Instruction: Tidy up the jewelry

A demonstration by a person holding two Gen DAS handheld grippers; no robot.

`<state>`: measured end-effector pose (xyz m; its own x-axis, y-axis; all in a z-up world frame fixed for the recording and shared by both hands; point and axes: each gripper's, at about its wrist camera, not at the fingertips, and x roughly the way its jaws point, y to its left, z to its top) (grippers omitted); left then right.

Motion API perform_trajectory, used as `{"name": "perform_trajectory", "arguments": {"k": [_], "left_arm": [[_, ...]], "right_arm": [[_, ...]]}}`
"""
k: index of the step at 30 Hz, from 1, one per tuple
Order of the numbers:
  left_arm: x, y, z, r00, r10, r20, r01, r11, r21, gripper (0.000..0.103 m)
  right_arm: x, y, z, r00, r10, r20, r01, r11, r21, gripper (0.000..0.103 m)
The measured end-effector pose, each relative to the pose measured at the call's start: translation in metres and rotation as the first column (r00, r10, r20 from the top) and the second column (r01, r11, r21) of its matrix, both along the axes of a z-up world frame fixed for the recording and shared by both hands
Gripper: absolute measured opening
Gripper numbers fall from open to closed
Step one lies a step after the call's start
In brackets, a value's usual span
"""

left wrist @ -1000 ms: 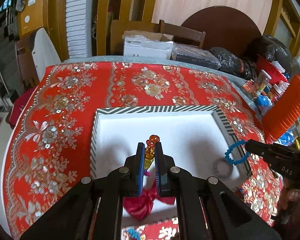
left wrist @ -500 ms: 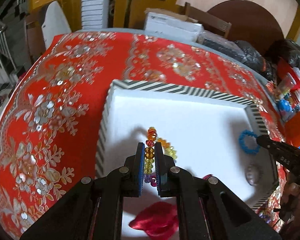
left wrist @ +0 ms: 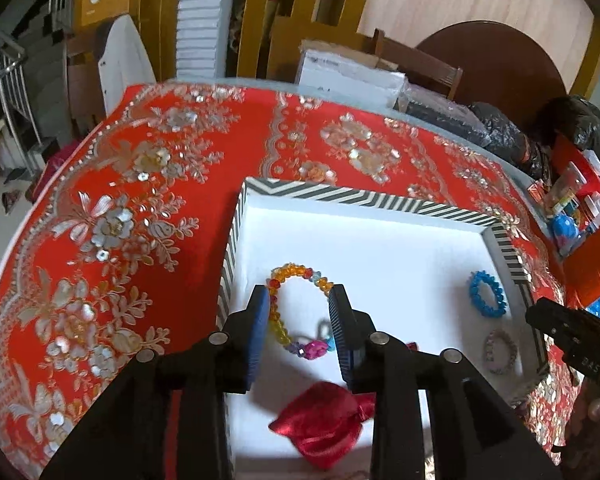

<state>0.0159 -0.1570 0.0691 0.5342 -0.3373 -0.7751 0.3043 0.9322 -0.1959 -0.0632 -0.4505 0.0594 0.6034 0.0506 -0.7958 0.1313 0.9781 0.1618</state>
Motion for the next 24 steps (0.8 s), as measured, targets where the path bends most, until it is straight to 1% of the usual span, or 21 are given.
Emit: {"name": "perform_trajectory", "arguments": {"k": [2,6,11,15,19,24], "left_arm": [[-0.01,0.0,0.008,1.0,-0.003,0.021,0.003,1.0,0.007,0.02],[-0.032,-0.003,0.022,0.997,-0.017,0.07,0.016,1.0,0.023,0.02],[-0.059,-0.009,0.033,0.993,-0.036,0.109,0.032,0.999,0.039,0.02],[-0.079,-0.015,0.038,0.99,-0.051,0.129,0.044,0.998,0.054,0.02],[-0.097,-0.017,0.044,0.987,-0.05,0.153,0.04,0.997,0.064,0.02],[-0.116,-0.018,0.044,0.987,-0.055,0.149,0.048,0.997,0.054,0.02]], "right_arm": [[-0.009,0.004,0.005,1.0,0.003,0.01,-0.003,1.0,0.0,0.052],[-0.029,0.014,0.012,1.0,0.009,0.021,-0.009,1.0,-0.002,0.053],[-0.054,0.025,0.019,0.999,0.003,0.043,-0.004,1.0,0.017,0.055],[-0.073,0.034,0.024,0.998,-0.003,0.065,0.002,1.0,0.018,0.058],[-0.093,0.043,0.028,0.996,-0.009,0.084,0.009,1.0,0.006,0.059],[-0.108,0.051,0.03,0.995,-0.011,0.095,0.012,1.0,-0.003,0.06]]}}
